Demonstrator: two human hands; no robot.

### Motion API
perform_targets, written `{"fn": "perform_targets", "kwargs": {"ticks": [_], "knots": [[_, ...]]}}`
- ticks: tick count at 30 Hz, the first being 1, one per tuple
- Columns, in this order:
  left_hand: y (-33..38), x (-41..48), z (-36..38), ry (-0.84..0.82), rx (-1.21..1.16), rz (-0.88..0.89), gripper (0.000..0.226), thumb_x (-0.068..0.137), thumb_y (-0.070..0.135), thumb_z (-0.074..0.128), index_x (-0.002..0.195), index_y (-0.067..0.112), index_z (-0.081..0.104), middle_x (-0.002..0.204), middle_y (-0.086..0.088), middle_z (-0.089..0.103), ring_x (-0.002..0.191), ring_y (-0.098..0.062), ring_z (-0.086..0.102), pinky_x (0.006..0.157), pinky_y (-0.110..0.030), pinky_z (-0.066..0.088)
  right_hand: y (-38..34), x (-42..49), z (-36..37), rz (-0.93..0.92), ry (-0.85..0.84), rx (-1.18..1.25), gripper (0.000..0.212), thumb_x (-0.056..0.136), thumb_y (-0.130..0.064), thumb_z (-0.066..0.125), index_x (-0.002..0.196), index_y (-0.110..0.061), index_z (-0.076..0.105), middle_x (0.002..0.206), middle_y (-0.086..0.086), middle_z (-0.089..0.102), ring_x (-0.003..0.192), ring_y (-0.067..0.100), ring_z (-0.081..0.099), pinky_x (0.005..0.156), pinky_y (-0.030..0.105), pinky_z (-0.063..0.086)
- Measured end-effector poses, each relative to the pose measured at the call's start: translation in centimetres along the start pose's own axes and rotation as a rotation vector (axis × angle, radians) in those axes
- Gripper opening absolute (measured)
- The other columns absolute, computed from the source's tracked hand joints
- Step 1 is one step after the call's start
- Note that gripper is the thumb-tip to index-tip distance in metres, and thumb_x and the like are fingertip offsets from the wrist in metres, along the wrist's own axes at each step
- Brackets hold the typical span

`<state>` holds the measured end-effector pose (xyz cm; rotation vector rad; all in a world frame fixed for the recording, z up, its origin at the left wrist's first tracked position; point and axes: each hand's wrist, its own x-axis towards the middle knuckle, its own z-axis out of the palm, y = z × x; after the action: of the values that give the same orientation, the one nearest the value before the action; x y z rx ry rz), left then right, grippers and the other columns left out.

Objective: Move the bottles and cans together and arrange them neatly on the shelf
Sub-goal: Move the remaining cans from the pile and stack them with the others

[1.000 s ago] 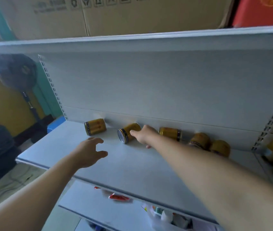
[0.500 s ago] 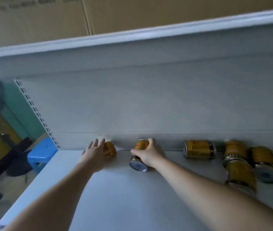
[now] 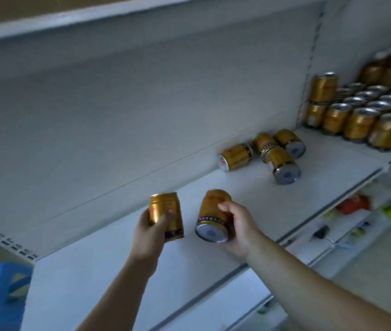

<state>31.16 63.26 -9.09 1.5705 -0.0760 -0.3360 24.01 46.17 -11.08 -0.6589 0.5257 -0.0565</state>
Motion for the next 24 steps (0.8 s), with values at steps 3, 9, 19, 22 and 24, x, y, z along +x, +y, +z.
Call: {"fn": "perform_targets", "kwargs": {"ticks": [3, 9, 19, 22, 24], "knots": [[-0.3, -2.0, 4.1, -0.276, -0.335, -0.179, 0.049, 0.074, 0.032, 0.064, 0.121, 0.025, 0.053, 0.099, -0.014, 0.064, 0.079, -0.033, 0.065, 0.066, -0.046, 0.056, -1.3, -3.0, -3.4, -0.061, 0.066, 0.286, 0.038, 0.051, -0.03, 0.073, 0.08, -0.005, 0.075, 0.076, 0.015, 0.064, 0.065, 0.031, 0.064, 0.073, 0.041, 0.053], [0.0, -5.9, 12.8, -0.578, -0.412, -0.411, 0.07, 0.066, 0.05, 0.058, 0.124, 0.011, 0.051, 0.098, -0.021, 0.066, 0.076, -0.035, 0.067, 0.065, -0.044, 0.056, -5.9, -9.9, -9.9, -0.204, 0.242, 0.366, 0.079, 0.053, -0.058, 0.076, 0.112, -0.006, 0.063, 0.085, 0.019, 0.068, 0.07, 0.031, 0.068, 0.066, 0.039, 0.056], [2.7, -10.7, 33.8, -0.723, -0.43, -0.435, 0.062, 0.085, 0.059, 0.045, 0.12, 0.01, 0.056, 0.096, -0.015, 0.072, 0.078, -0.024, 0.071, 0.065, -0.034, 0.054, -20.8, -21.4, -21.2, -0.568, 0.379, 0.366, 0.083, 0.052, -0.052, 0.078, 0.122, -0.013, 0.058, 0.09, 0.016, 0.072, 0.073, 0.031, 0.071, 0.069, 0.044, 0.056], [4.1, -12.4, 40.6, -0.758, -0.439, -0.409, 0.055, 0.089, 0.057, 0.044, 0.118, 0.011, 0.055, 0.092, -0.016, 0.073, 0.075, -0.024, 0.072, 0.054, -0.031, 0.055, -26.4, -24.5, -24.2, -0.64, 0.365, 0.356, 0.07, 0.061, -0.045, 0.076, 0.122, -0.014, 0.058, 0.092, 0.019, 0.073, 0.078, 0.035, 0.072, 0.066, 0.046, 0.056], [4.7, -13.1, 44.5, -0.768, -0.441, -0.393, 0.052, 0.088, 0.056, 0.046, 0.116, 0.012, 0.055, 0.091, -0.016, 0.073, 0.073, -0.025, 0.072, 0.053, -0.033, 0.055, -29.5, -26.1, -25.9, -0.675, 0.358, 0.34, 0.067, 0.062, -0.039, 0.076, 0.121, -0.014, 0.057, 0.093, 0.02, 0.072, 0.073, 0.035, 0.072, 0.06, 0.046, 0.056]]}}
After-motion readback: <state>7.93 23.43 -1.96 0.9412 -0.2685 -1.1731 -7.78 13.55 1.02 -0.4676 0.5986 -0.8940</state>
